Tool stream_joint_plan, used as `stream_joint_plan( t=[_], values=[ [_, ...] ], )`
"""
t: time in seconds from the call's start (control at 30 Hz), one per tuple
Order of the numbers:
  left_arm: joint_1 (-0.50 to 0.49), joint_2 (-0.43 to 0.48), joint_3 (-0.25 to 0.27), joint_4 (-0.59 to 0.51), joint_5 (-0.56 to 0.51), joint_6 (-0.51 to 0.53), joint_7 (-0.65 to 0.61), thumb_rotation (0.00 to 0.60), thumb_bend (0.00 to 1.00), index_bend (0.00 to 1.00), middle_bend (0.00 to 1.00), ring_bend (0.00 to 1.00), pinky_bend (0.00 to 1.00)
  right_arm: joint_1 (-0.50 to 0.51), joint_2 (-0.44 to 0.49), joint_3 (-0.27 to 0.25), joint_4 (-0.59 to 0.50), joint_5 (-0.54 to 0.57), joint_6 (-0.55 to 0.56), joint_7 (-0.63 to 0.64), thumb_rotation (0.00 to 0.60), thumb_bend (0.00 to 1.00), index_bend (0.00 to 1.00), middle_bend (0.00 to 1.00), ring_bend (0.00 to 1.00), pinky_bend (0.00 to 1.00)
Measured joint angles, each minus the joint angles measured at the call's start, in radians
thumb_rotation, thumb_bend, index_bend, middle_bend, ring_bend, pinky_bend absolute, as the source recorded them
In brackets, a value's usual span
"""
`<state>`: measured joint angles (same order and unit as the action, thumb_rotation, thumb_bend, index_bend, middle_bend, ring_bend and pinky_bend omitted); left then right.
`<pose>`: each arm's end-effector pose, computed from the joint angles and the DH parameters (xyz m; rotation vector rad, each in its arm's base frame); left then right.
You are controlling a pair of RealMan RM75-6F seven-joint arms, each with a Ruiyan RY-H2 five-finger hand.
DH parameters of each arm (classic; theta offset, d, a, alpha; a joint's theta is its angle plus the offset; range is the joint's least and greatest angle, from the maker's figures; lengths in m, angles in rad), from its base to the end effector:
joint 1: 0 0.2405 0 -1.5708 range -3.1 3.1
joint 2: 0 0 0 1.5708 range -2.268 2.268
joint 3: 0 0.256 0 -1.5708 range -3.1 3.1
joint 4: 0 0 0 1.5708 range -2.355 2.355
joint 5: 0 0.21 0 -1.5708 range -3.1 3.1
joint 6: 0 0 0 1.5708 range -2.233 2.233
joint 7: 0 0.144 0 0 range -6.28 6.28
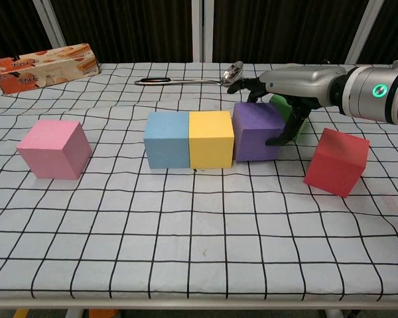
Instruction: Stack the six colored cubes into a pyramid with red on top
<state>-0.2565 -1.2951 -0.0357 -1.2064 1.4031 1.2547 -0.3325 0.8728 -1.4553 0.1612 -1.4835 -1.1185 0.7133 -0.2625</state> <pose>-0.3656 0.2438 0.1243 -1.3995 -1.0975 -0.9017 -0.1266 -0.3595 -0.0165 2.1167 -0.9475 0.8164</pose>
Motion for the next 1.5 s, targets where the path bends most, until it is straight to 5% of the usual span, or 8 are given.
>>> stream_joint_plan(
  t=[1.03, 1.5],
  values=[
    [0.013, -0.009, -0.005, 0.041, 0.014, -0.021, -0.054, 0.6, 0.0, 0.04, 0.02, 0.0, 0.07, 0.072, -0.058, -0.031, 0.022, 0.139, 0.018, -0.12, 0.6, 0.27, 0.0, 0.52, 0.02, 0.0],
    [0.017, -0.008, -0.008, 0.041, 0.018, -0.022, -0.062, 0.6, 0.0, 0.04, 0.02, 0.0, 0.07, 0.081, -0.047, -0.037, 0.022, 0.123, -0.002, -0.084, 0.6, 0.1, 0.0, 0.18, 0.0, 0.0]
  ],
)
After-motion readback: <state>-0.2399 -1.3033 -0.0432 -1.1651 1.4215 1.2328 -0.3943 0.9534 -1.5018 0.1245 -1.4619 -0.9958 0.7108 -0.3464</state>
